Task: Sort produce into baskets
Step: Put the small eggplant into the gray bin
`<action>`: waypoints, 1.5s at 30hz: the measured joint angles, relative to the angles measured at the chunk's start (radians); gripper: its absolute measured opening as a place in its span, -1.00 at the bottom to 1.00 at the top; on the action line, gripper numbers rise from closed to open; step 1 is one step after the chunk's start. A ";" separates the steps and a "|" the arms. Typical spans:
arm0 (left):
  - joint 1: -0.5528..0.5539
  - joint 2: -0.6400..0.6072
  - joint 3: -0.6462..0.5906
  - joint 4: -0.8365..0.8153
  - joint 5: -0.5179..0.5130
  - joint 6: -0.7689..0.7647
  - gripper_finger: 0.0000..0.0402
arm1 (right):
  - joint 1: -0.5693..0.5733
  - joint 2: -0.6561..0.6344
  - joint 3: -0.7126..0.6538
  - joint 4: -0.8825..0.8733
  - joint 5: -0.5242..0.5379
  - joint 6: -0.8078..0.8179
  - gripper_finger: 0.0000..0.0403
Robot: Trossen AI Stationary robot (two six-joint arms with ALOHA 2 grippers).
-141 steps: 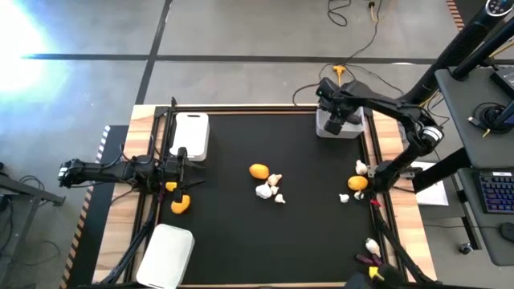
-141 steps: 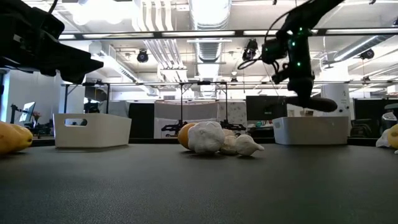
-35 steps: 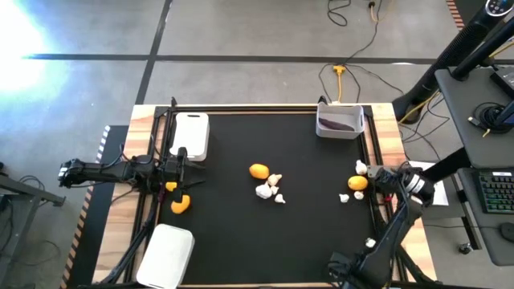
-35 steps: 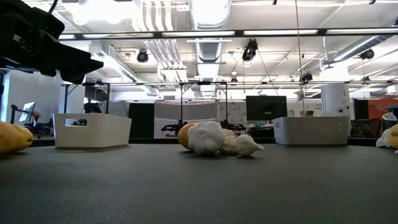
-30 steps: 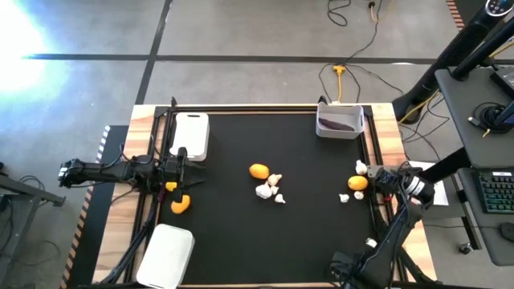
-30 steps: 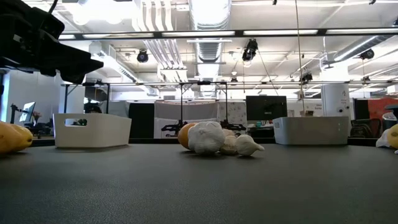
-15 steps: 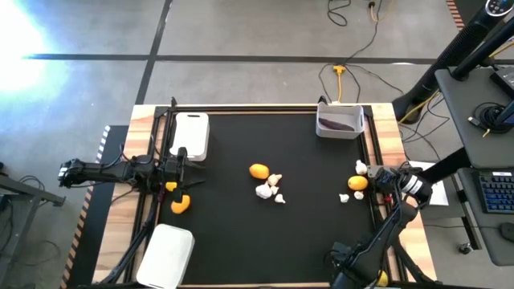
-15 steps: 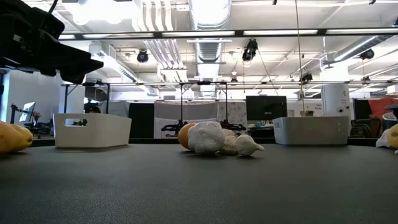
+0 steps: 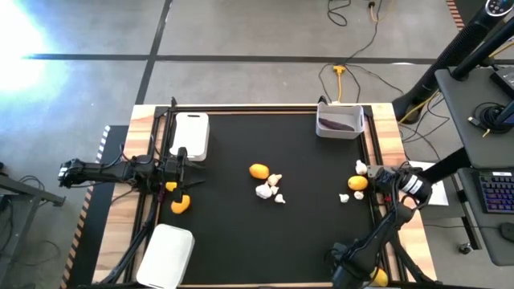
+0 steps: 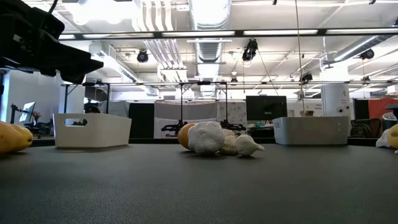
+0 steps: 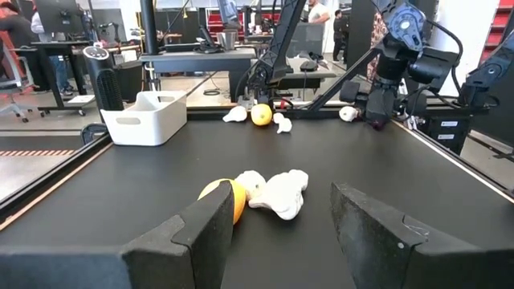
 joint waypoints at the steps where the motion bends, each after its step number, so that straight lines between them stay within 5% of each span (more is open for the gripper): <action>1: 0.000 0.000 0.000 0.000 0.000 0.000 -0.05 | -0.001 -0.002 -0.008 0.006 -0.002 0.004 0.01; 8: 0.000 0.000 0.000 0.000 0.000 0.000 -0.05 | -0.001 -0.004 -0.030 0.019 -0.002 -0.035 -0.05; 21: 0.000 0.000 0.000 0.000 0.000 0.000 -0.05 | -0.024 -0.021 0.034 -0.024 0.035 -0.160 -0.68; 26: 0.000 0.000 0.000 0.000 0.000 0.000 -0.05 | -0.088 -0.091 0.111 -0.194 0.048 -0.253 -0.71; 32: 0.000 0.000 0.000 0.000 0.000 0.000 -0.05 | -0.249 -0.235 0.233 -0.515 0.418 -0.423 -0.69; 38: 0.000 0.000 0.000 0.000 0.000 0.000 -0.05 | -0.526 -0.455 0.256 -0.558 0.892 -0.663 -0.69; 41: 0.000 0.000 0.000 0.000 0.000 0.000 -0.05 | -0.736 -0.551 0.255 -0.539 1.022 -0.784 -0.68; 45: 0.000 0.000 0.000 0.000 0.000 0.000 -0.05 | -1.068 -0.646 0.233 -0.389 1.034 -0.861 -0.69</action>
